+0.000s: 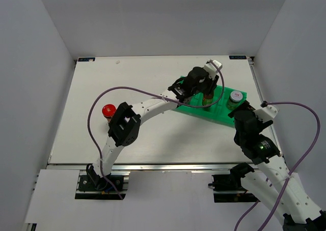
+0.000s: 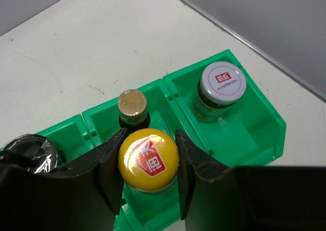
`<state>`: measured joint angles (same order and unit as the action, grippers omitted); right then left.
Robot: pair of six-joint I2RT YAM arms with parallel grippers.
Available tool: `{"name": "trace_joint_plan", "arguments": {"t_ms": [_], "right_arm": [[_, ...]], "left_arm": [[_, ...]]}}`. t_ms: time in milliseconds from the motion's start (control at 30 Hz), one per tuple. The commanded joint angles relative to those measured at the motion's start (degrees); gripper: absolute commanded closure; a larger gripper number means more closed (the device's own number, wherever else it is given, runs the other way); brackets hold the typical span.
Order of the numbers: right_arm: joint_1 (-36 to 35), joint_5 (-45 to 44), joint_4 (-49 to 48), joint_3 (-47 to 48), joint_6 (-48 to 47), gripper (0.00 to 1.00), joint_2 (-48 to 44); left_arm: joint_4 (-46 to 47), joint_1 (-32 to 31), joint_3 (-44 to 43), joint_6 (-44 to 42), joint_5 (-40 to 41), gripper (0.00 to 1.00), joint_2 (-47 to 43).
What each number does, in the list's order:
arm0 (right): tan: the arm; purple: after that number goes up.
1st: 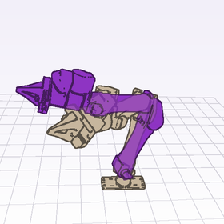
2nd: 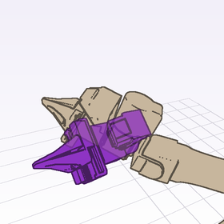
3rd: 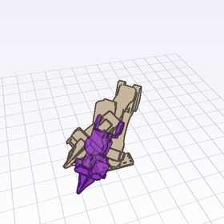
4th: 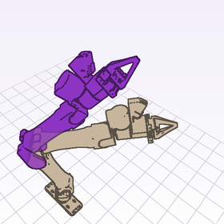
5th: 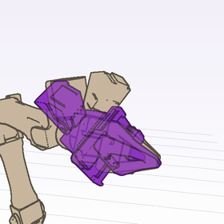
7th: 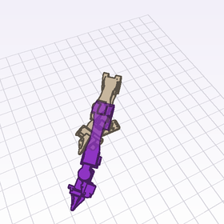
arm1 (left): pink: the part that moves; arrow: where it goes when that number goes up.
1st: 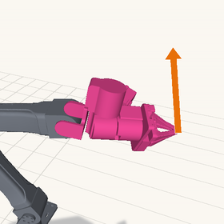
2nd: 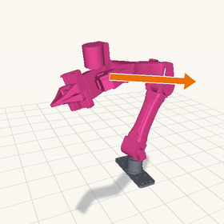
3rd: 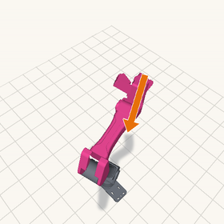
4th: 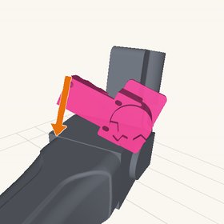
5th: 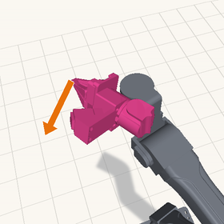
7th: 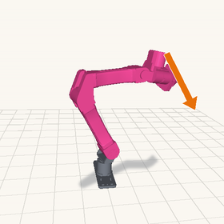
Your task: Organize the condiment bottles
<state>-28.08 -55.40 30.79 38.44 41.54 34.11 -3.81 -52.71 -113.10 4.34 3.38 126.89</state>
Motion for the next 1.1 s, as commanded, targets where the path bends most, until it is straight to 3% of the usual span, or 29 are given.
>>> {"name": "trace_joint_plan", "arguments": {"t_ms": [0,267,300,433,533,667,733,767,933,1067], "right_arm": [[0.4,-2.0,-3.0,-0.5,-0.1,0.11,-0.2],[0.4,-1.5,-3.7,-1.1,-0.9,0.11,-0.2],[0.3,-1.3,-3.8,-1.1,-1.0,0.11,-0.2],[0.4,-0.6,-4.1,-0.9,-1.7,0.11,0.8],[0.3,0.1,-4.2,-0.7,-2.3,0.11,1.7],[0.3,1.7,-5.4,-0.5,-4.0,0.11,2.6],[0.3,2.9,-6.2,-0.5,-5.3,0.11,3.0],[0.3,3.4,-6.5,-0.5,-5.9,0.11,3.1],[0.4,8.7,-9.7,-0.1,-10.2,0.11,3.2],[0.3,14.1,-12.4,-0.6,-14.3,0.11,2.8]], "left_arm": [[7.0,-0.6,-3.2,-1.0,0.2,1.00,-1.3],[8.0,-1.2,-0.9,-1.4,3.7,0.99,0.4],[8.0,-1.2,-0.7,-1.3,3.7,0.86,0.4],[7.2,-1.3,-0.4,-0.9,4.3,0.54,-0.1],[7.0,-1.4,-0.3,-1.0,4.2,0.42,-1.3],[6.5,-1.7,-0.2,-1.2,4.0,0.17,-3.2],[5.8,-1.9,-0.3,-1.2,3.6,0.13,-4.3],[5.4,-1.9,-0.5,-1.2,3.3,0.02,-4.7],[-0.9,-2.0,-0.5,-0.1,4.2,0.02,-8.8],[-10.0,-2.0,0.5,2.7,13.4,0.02,-16.1]]}}
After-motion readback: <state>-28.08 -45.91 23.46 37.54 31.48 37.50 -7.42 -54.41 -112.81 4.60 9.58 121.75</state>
